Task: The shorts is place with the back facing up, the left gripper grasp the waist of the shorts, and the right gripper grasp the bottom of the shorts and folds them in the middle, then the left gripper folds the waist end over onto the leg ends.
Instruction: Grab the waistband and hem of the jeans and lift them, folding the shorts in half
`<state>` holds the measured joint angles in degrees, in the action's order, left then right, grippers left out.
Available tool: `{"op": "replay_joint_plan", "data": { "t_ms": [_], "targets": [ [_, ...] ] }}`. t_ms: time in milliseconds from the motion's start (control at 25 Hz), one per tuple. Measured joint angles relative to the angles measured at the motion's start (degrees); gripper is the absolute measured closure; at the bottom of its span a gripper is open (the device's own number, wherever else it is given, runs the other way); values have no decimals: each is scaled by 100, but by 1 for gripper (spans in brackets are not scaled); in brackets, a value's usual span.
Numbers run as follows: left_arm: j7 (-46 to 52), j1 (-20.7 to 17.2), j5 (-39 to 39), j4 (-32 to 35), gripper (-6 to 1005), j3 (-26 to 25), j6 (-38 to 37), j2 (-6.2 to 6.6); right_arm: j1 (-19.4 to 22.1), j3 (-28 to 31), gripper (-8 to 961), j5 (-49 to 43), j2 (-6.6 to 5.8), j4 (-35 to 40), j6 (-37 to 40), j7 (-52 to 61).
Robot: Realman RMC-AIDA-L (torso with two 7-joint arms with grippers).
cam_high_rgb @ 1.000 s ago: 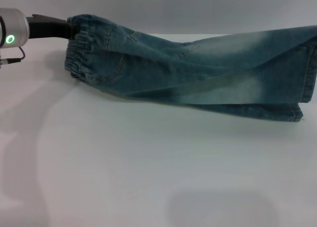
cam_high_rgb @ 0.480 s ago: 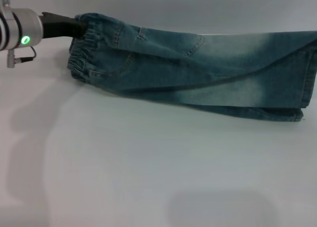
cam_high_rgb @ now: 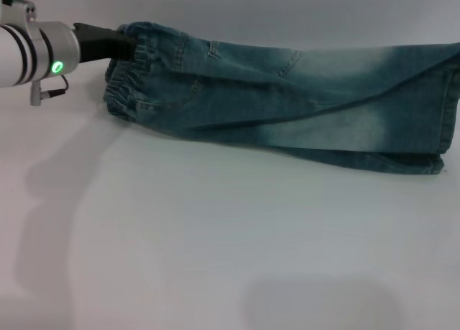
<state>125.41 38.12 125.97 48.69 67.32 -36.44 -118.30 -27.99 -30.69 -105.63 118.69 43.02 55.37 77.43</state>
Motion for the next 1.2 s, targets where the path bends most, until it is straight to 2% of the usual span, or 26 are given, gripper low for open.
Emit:
{"op": "replay_joint_plan", "data": {
  "t_ms": [80, 480, 760, 1000, 1120, 1200],
  "targets": [
    [0, 21, -58, -100, 888, 203, 162, 1, -49, -12, 955, 0, -4, -78, -162, 0],
    [25, 54, -72, -278, 886, 533, 453, -3, -211, -125, 952, -23, -8, -329, -727, -12],
    [35, 174, -74, -476, 884, 560, 546, -2, -270, -744, 950, -30, -5, -343, -1202, -18],
    [46, 289, -74, -717, 882, 577, 791, -7, -293, -1166, 838, 0, 10, -356, -1651, -17],
    [43, 307, -73, -756, 695, 580, 873, -9, -293, -1186, 781, 1, 14, -356, -1673, -17],
    [41, 294, -72, -753, 616, 580, 917, -9, -287, -1184, 744, 4, 18, -341, -1689, -4]
  ]
}}
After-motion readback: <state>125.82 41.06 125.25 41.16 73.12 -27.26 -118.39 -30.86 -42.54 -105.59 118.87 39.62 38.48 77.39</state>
